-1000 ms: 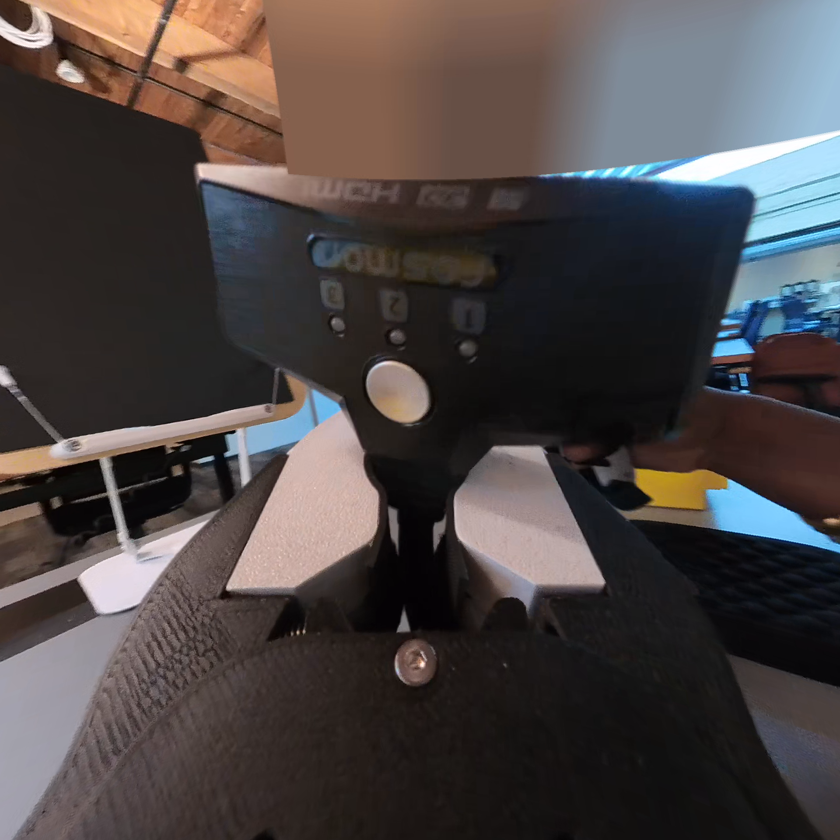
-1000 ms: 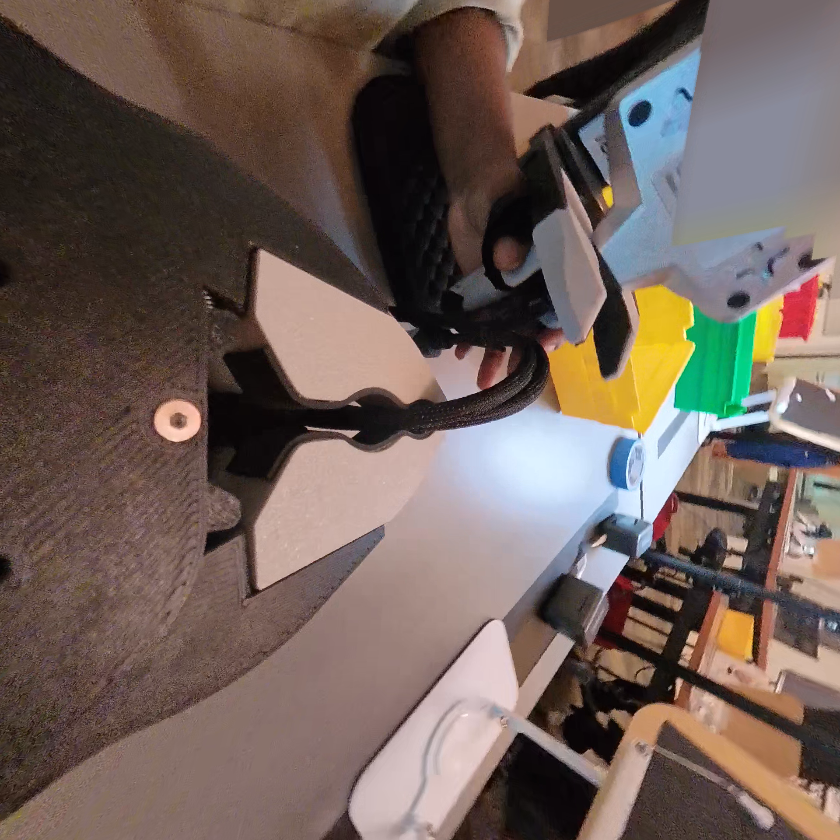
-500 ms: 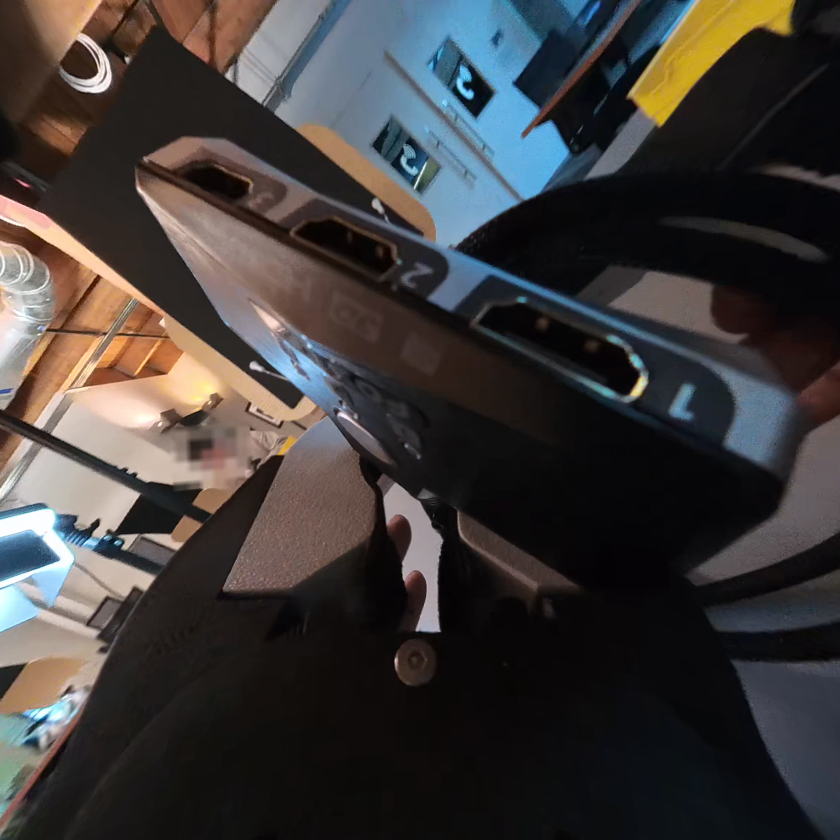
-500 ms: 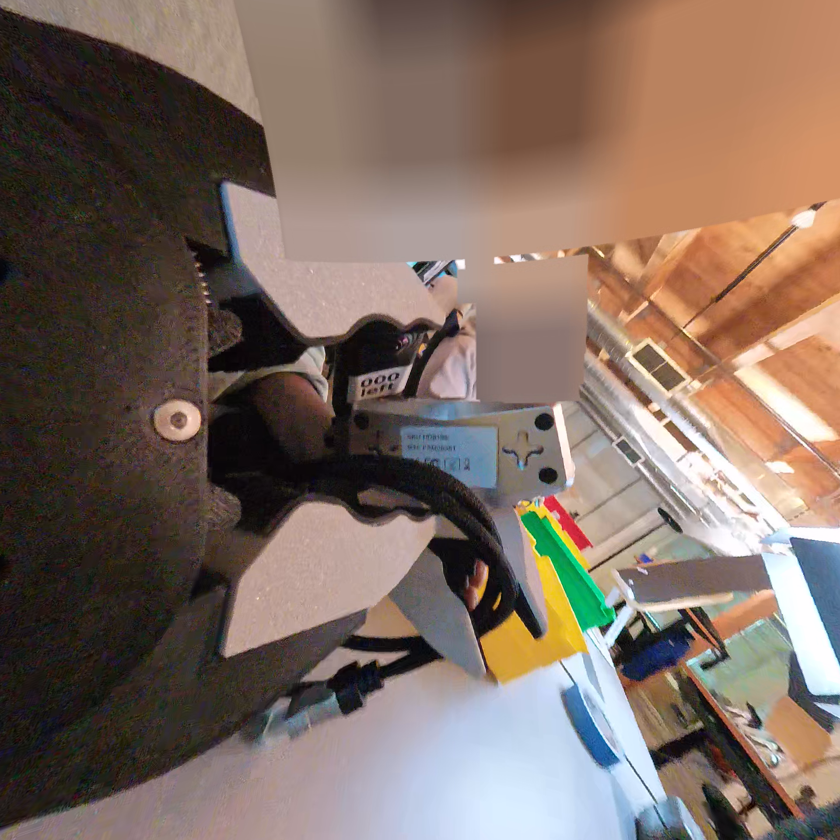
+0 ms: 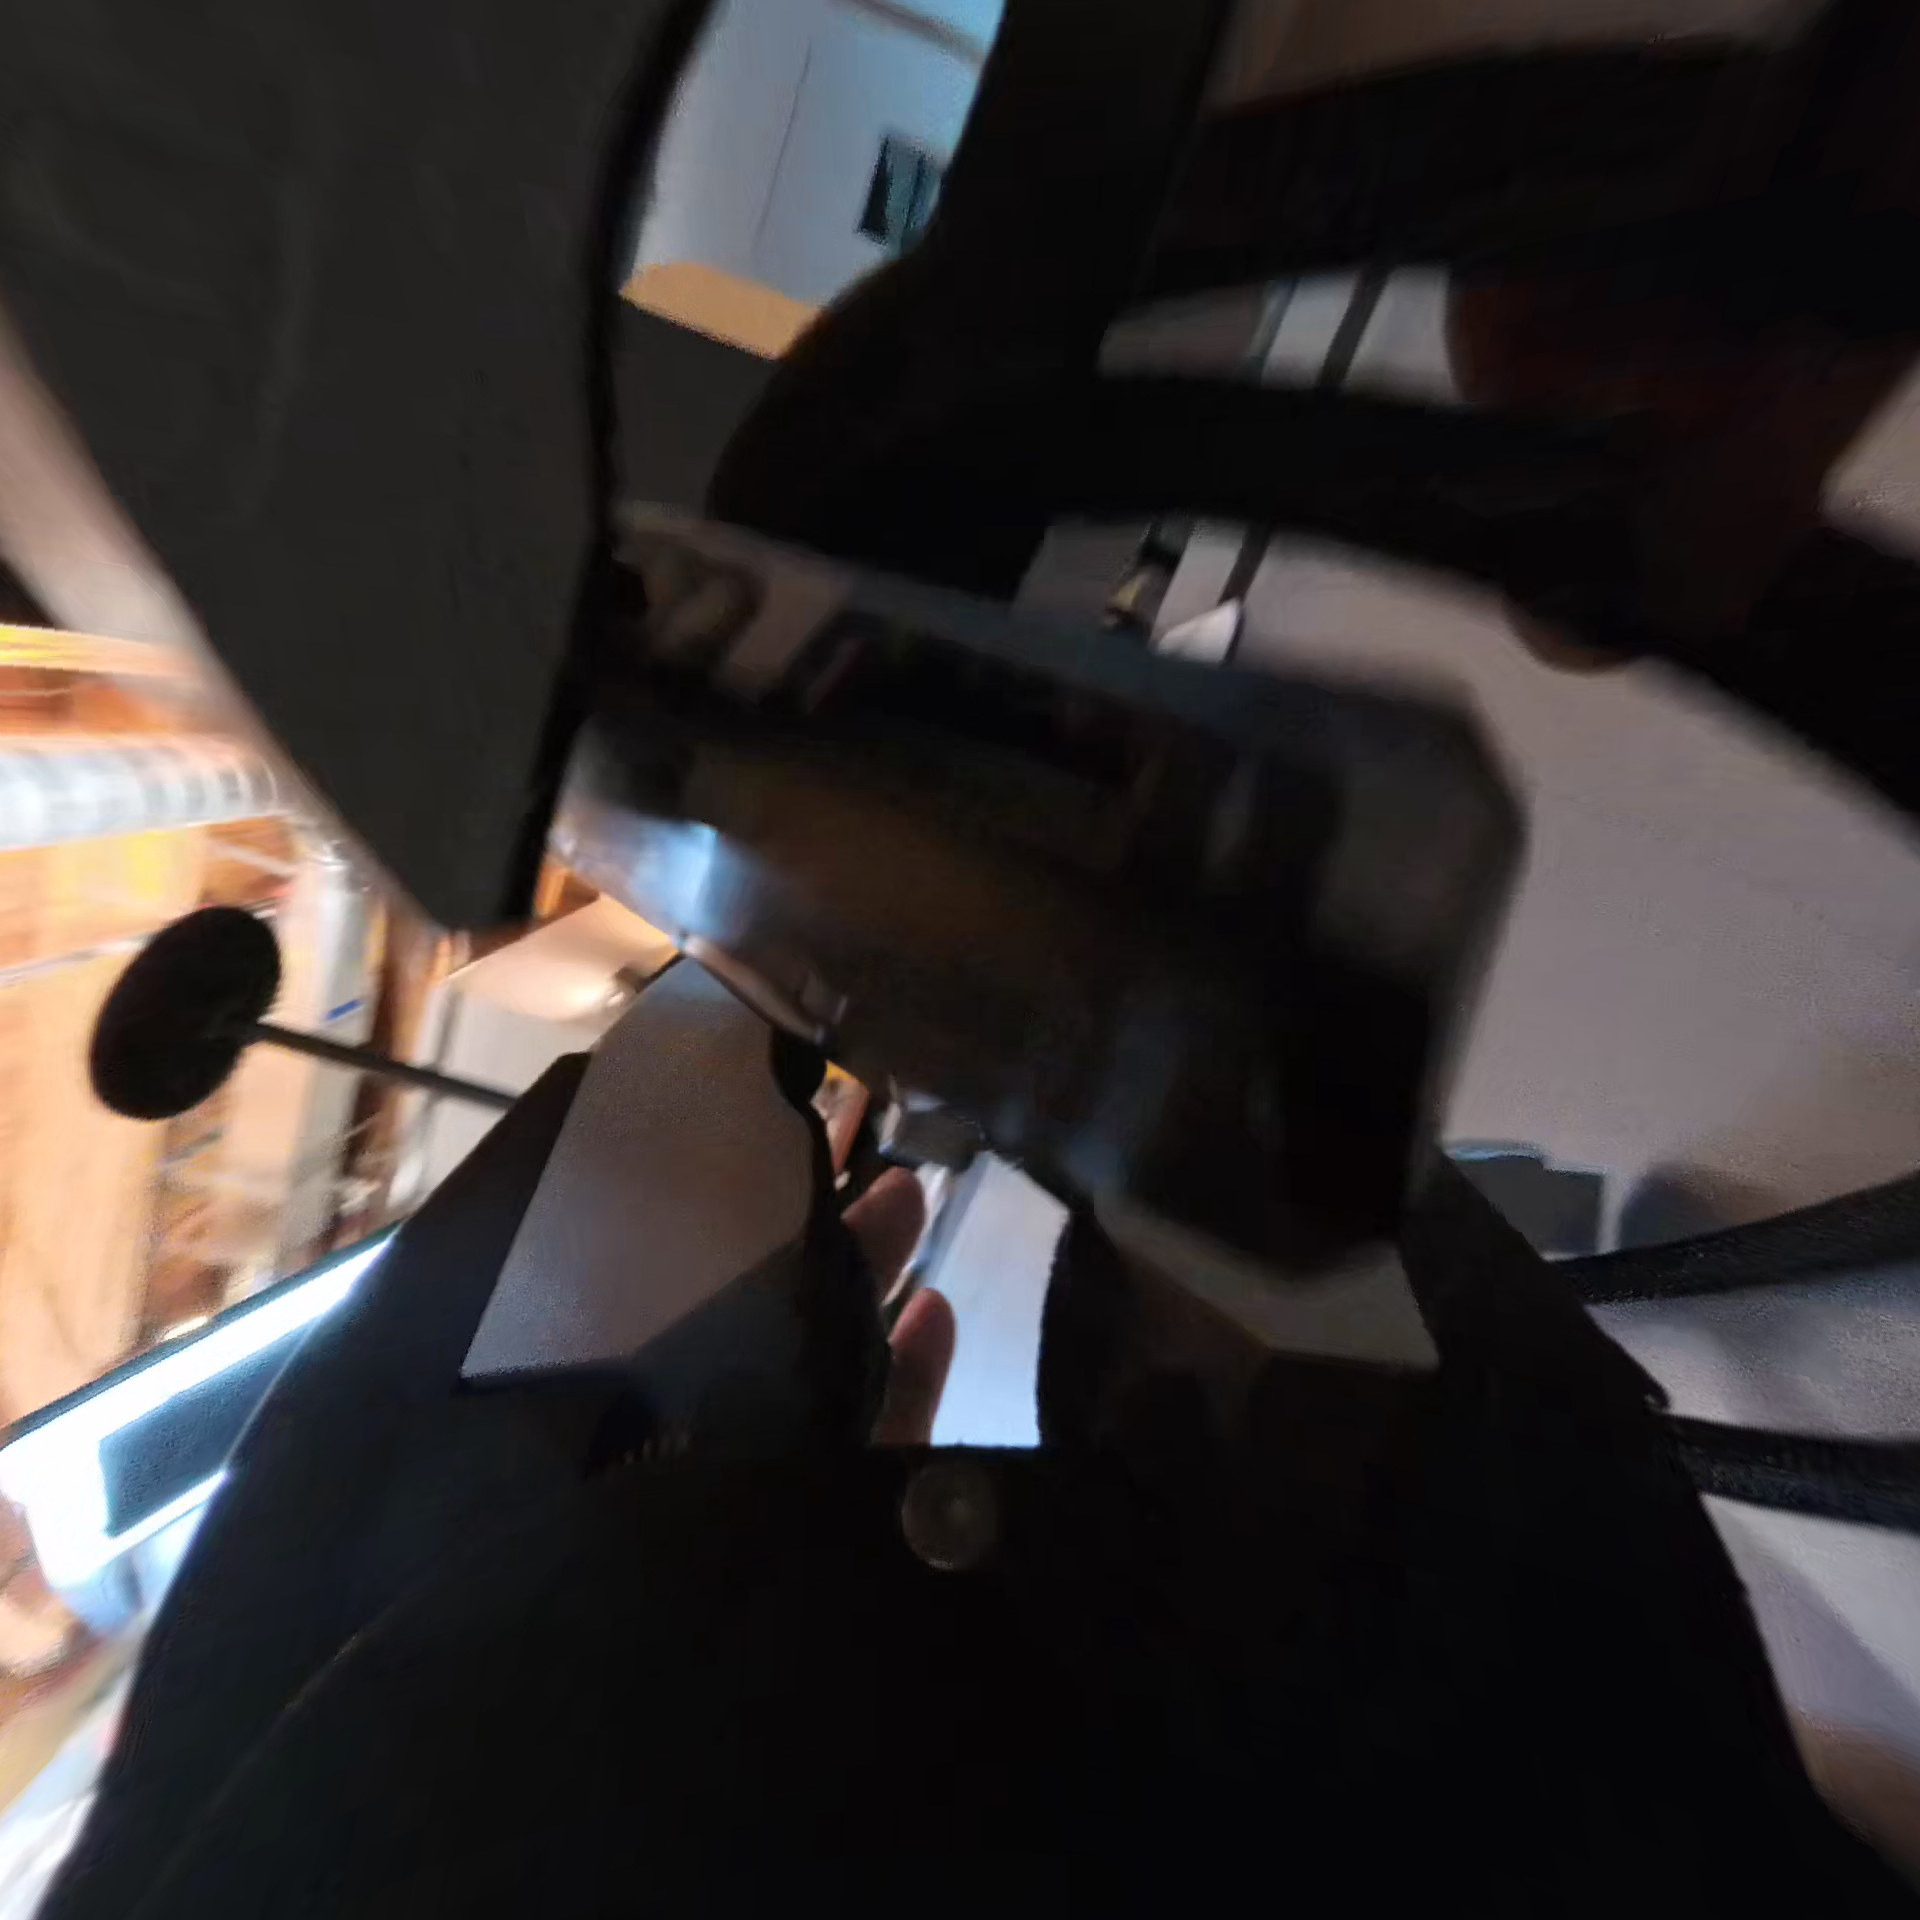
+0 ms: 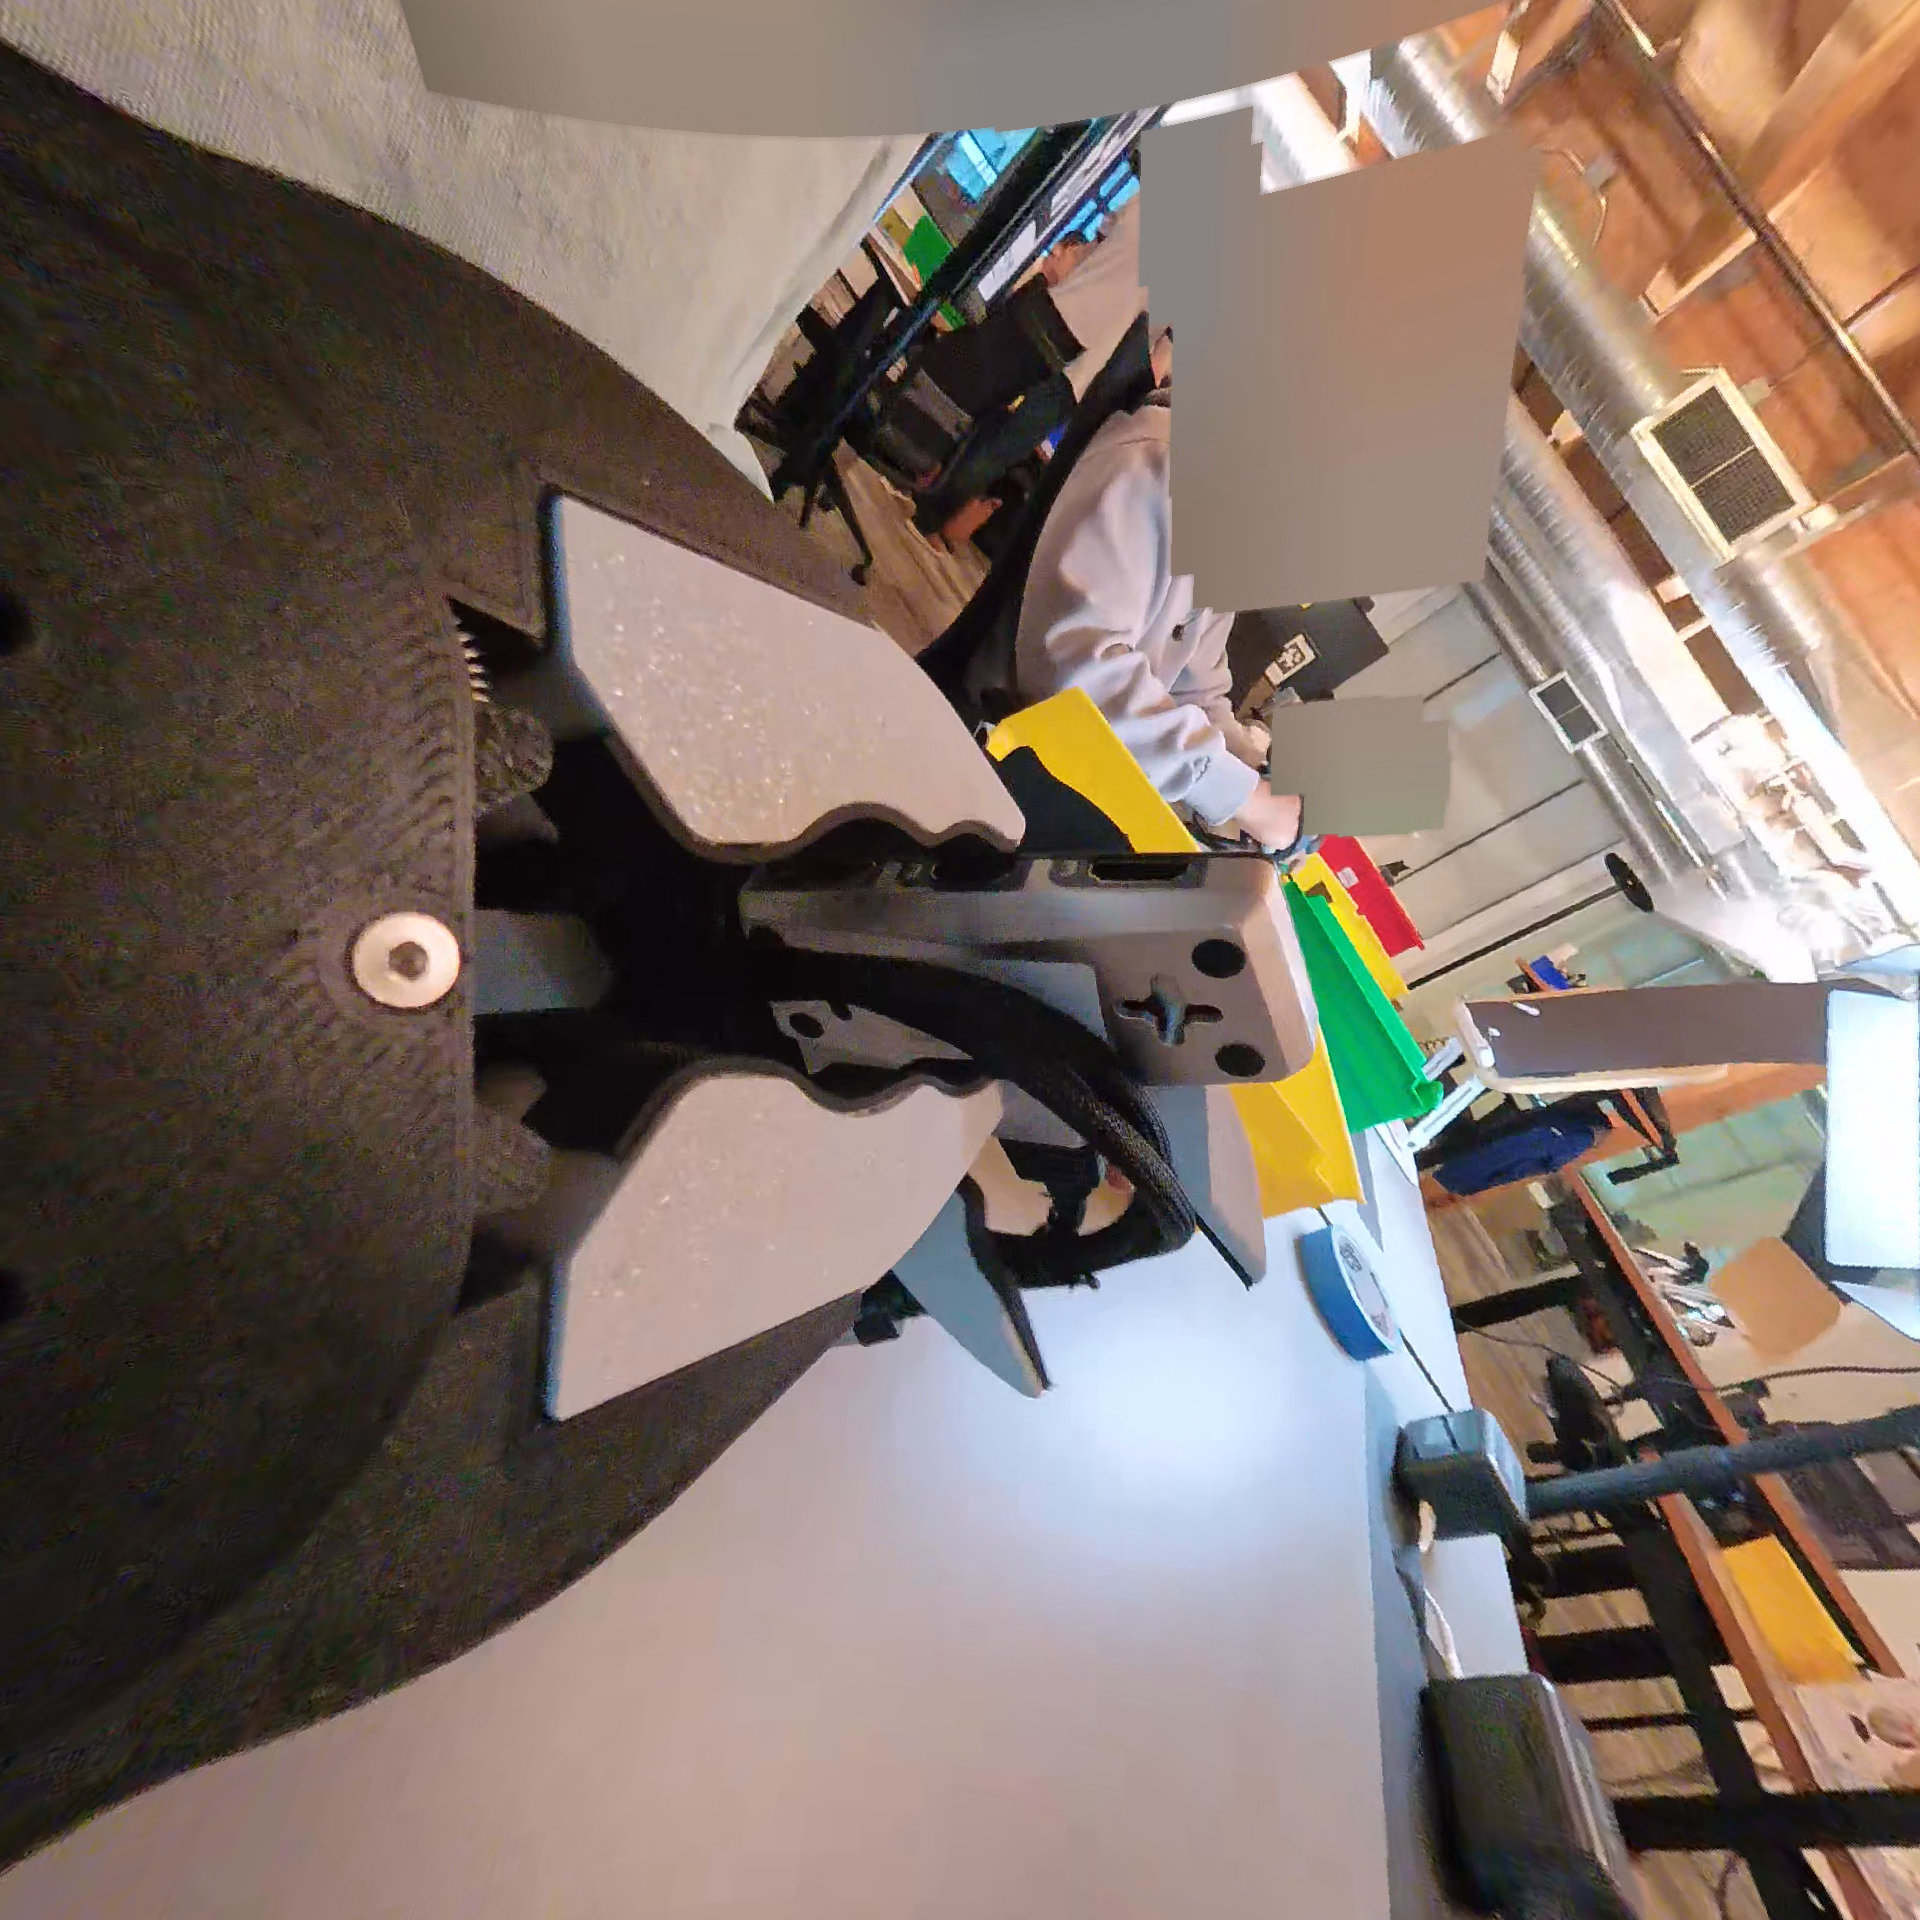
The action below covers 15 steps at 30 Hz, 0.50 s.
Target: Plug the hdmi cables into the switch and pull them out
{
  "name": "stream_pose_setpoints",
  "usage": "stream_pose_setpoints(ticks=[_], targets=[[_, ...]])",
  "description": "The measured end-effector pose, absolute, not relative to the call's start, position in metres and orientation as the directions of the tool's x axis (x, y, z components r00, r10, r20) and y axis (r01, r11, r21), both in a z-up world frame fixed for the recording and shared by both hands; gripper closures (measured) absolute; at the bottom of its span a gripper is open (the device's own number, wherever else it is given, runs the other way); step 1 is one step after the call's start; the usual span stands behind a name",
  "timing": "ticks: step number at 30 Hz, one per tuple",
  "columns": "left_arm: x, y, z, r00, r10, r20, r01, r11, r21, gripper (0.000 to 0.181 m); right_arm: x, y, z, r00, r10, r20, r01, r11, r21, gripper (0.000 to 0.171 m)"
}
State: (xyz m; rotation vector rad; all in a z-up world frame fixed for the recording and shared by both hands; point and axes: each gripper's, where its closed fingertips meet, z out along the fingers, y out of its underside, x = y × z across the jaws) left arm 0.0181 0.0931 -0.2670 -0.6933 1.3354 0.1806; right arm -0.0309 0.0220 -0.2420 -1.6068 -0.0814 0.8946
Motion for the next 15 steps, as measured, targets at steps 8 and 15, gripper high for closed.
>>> stream_pose_setpoints(ticks=[8, 15], targets=[[0.025, 0.051, -0.247, 0.229, -0.711, -0.664, -0.038, 0.676, -0.736, 0.103, 0.026, 0.001, -0.218, 0.832, 0.435, -0.344, -0.353, -0.064, -0.934, 0.143], [0.011, 0.07, -0.224, 0.248, -0.925, -0.289, 0.179, 0.337, -0.924, 0.102, 0.083, -0.047, -0.137, 0.938, 0.338, -0.08, -0.155, 0.199, -0.968, 0.143]])
